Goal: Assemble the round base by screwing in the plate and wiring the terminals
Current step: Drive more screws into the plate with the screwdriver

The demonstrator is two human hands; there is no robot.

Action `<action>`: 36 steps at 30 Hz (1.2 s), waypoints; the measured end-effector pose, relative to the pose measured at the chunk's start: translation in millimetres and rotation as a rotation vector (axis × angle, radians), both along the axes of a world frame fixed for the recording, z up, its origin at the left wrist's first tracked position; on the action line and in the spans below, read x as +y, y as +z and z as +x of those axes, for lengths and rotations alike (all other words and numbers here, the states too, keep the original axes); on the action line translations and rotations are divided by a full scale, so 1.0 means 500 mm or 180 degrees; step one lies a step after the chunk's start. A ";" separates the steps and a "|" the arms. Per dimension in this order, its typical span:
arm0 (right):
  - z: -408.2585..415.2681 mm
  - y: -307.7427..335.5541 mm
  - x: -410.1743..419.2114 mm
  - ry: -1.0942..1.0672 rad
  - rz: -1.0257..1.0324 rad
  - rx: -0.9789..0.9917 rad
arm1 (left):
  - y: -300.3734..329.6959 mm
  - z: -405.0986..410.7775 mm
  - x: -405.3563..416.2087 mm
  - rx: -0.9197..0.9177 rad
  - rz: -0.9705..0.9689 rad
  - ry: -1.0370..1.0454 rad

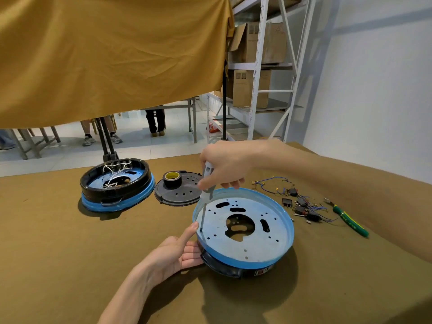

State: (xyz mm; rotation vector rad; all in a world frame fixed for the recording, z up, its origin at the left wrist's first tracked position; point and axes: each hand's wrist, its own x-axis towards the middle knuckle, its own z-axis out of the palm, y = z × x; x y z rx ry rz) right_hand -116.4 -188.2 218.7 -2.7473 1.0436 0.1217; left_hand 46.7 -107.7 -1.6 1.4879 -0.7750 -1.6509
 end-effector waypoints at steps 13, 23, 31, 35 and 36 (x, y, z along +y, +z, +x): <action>-0.004 -0.015 -0.005 0.0398 -0.0373 -0.0027 | 0.007 -0.004 0.004 0.0062 0.0038 0.0062; -0.010 -0.034 0.002 -0.0100 -0.0660 -0.0137 | 0.009 -0.002 0.003 0.0097 0.0067 0.0024; -0.008 0.000 0.014 0.0373 -0.0390 0.0171 | 0.010 -0.003 0.006 0.0098 0.0041 0.0026; 0.009 -0.008 0.010 0.0054 -0.0803 0.0233 | 0.011 -0.002 0.007 0.0153 0.0053 0.0048; 0.008 -0.002 0.009 0.0008 -0.0697 0.0349 | 0.011 -0.002 0.007 0.0149 0.0056 0.0042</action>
